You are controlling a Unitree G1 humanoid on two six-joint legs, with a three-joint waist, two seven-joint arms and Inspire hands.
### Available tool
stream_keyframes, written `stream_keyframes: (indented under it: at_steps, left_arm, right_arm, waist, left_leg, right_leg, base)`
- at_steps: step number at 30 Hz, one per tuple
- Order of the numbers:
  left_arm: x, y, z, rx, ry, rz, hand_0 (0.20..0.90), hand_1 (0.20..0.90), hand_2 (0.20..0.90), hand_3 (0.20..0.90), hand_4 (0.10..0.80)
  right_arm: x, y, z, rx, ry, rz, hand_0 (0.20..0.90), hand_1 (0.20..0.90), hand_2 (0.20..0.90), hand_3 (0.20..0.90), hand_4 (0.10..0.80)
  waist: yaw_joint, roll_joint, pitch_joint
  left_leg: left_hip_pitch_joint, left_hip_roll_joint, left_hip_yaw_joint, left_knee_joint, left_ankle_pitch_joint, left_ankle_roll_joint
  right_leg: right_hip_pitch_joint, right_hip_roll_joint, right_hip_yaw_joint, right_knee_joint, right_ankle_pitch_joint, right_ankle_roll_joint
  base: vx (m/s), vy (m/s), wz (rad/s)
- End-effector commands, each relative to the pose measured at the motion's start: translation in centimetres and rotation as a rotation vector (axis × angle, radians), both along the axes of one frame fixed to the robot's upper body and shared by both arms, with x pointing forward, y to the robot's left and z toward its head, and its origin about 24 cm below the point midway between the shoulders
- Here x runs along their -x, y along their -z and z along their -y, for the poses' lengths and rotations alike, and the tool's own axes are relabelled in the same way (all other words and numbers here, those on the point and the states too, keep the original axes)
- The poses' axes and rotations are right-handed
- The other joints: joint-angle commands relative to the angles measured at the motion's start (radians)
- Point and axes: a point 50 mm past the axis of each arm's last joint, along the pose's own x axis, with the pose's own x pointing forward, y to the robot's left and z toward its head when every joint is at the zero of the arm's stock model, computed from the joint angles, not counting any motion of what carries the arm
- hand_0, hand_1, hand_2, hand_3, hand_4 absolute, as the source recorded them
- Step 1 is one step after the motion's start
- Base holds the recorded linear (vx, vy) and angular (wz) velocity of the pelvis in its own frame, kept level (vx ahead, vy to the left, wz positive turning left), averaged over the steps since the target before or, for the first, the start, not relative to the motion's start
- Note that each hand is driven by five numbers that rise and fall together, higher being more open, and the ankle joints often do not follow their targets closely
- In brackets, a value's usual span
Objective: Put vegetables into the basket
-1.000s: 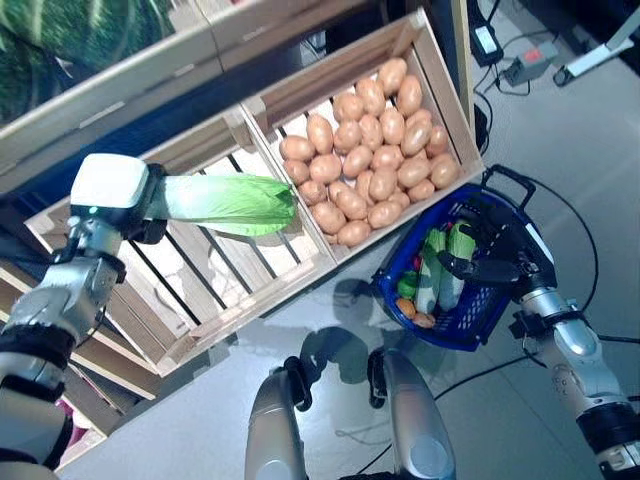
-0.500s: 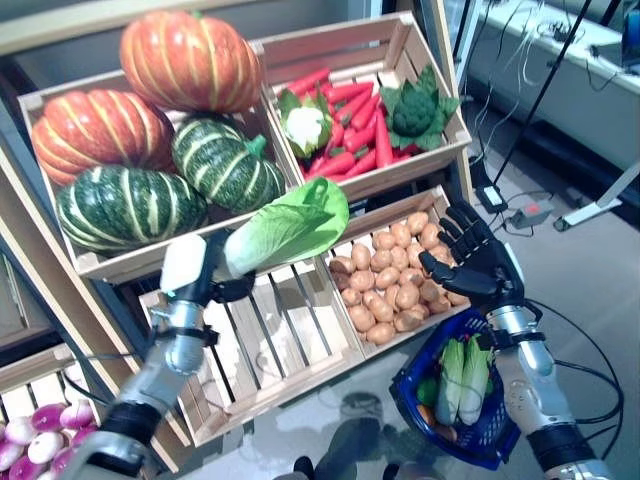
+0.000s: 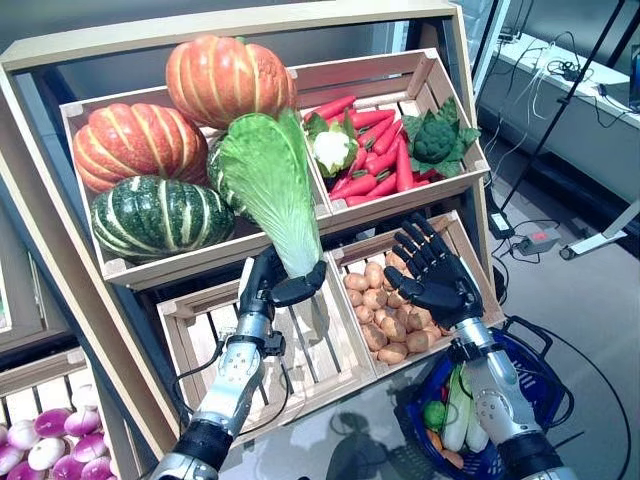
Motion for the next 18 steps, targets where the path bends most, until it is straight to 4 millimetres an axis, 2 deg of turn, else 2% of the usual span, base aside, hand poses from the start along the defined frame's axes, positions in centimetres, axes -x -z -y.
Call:
stream_keyframes:
  at_steps: [1, 7, 18]
  left_arm:
    - [-1.3, -5.5, 1.3, 0.033, 0.119, 0.284, 0.3, 0.3, 0.3, 0.3, 0.4]
    - [-1.5, -4.9, 3.1, -0.064, 0.257, 0.242, 0.3, 0.3, 0.3, 0.3, 0.4]
    - [-1.2, -3.5, 3.7, -0.202, 0.371, 0.188, 0.3, 0.3, 0.3, 0.3, 0.4]
  right_arm:
    - [-1.0, -3.5, -0.6, -0.07, -0.106, 0.202, 0.9, 0.9, 0.9, 0.9, 0.8]
    - [-2.4, -6.6, -1.4, -0.106, -0.211, 0.29, 0.9, 0.9, 0.9, 0.9, 0.8]
    - [-4.0, -11.6, -1.1, -0.145, -0.277, 0.408, 0.9, 0.9, 0.9, 0.9, 0.8]
  waist:
    - [0.007, 0.001, -0.093]
    - [0.023, -0.011, -0.091]
    - [0.033, -0.02, -0.08]
  left_leg:
    - [-0.01, -0.026, -0.014, 0.005, -0.041, 0.026]
    - [0.001, -0.032, -0.03, -0.001, -0.048, 0.029]
    - [0.01, -0.034, -0.046, 0.001, -0.051, 0.035]
  right_leg:
    - [-0.056, 0.023, -0.01, -0.016, 0.094, -0.064]
    - [-0.039, 0.028, -0.014, -0.025, 0.096, -0.063]
    - [-0.044, 0.033, -0.014, 0.034, 0.062, -0.07]
  base:
    - [-0.017, -0.024, 0.04]
    - [-0.004, -0.019, 0.06]
    - [0.004, -0.003, 0.06]
